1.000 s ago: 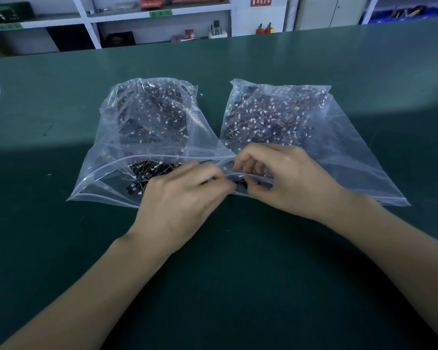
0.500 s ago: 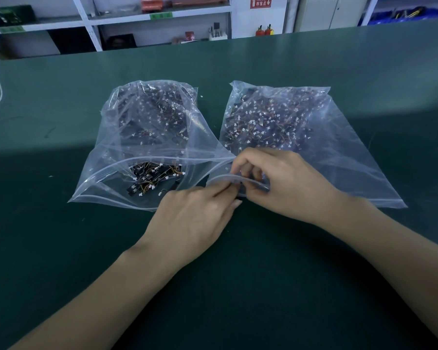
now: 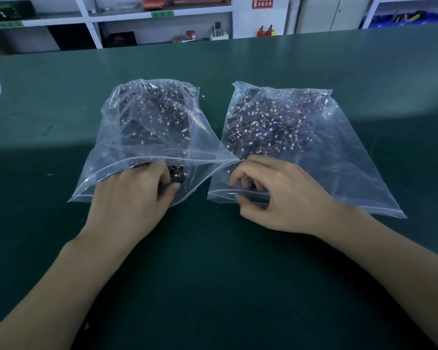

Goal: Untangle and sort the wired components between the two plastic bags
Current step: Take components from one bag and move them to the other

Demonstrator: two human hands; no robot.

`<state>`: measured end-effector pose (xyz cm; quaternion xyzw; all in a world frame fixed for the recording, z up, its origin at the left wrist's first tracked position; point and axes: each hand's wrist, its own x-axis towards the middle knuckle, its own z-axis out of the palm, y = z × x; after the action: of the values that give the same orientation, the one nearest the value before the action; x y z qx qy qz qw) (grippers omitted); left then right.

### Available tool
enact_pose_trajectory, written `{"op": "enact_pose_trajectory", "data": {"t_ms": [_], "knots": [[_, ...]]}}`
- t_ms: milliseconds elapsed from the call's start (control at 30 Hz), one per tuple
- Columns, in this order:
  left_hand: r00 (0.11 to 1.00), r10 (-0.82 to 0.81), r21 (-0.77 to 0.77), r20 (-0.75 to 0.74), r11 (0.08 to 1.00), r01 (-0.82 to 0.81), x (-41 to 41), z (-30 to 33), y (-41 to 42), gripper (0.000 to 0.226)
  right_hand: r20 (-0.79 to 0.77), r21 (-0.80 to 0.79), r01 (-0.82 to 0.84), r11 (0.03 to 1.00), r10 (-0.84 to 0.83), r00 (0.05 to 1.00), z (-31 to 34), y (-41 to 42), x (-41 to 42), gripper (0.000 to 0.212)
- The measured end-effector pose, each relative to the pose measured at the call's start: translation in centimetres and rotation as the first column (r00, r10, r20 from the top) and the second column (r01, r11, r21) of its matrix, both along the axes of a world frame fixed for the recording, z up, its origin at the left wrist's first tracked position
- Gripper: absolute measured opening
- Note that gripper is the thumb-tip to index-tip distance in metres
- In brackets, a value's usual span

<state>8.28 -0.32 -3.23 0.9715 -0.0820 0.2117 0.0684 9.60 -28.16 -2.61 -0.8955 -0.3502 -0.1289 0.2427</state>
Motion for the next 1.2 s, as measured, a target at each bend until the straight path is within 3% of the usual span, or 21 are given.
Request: {"op": "enact_pose_trajectory", "data": {"t_ms": [333, 533, 667, 767, 967, 1133, 1200], "knots": [[0.993, 0.028, -0.017, -0.112, 0.999, -0.031, 0.0, 0.2, -0.1, 0.019, 0.061, 0.018, 0.026, 1.0, -0.027, 0.998, -1.1, 0.6, 0.1, 0.013], [0.998, -0.052, -0.14, 0.046, 0.989, 0.058, -0.8, 0.7, -1.5, 0.015, -0.024, 0.198, 0.039, 0.979, -0.035, 0.999, -1.6, 1.0, 0.1, 0.004], [0.959, -0.252, -0.24, 0.129, 0.931, 0.276, -1.8, 0.3, -3.5, 0.011, -0.145, 0.294, 0.054, 0.954, -0.012, 0.989, -1.7, 1.5, 0.1, 0.035], [0.927, -0.332, -0.267, 0.174, 0.891, 0.369, -2.1, 0.2, -4.4, 0.005, -0.231, 0.382, 0.052, 0.923, 0.041, 0.972, -1.6, 1.8, -0.2, 0.045], [0.896, -0.4, -0.233, 0.192, 0.869, 0.437, -1.8, -0.4, -4.2, 0.006, -0.397, 0.493, 0.074, 0.867, 0.149, 0.905, -1.8, 1.7, 0.0, 0.03], [0.935, -0.332, -0.384, 0.121, 0.853, 0.353, -1.9, -0.3, -4.3, 0.025, -0.416, 0.551, 0.117, 0.826, 0.15, 0.897, -2.0, 2.0, 0.0, 0.016], [0.943, -0.315, -0.401, 0.108, 0.854, 0.331, -1.9, -0.3, -4.2, 0.021, -0.395, 0.552, 0.129, 0.824, 0.122, 0.911, -2.0, 1.9, 0.0, 0.016]]}}
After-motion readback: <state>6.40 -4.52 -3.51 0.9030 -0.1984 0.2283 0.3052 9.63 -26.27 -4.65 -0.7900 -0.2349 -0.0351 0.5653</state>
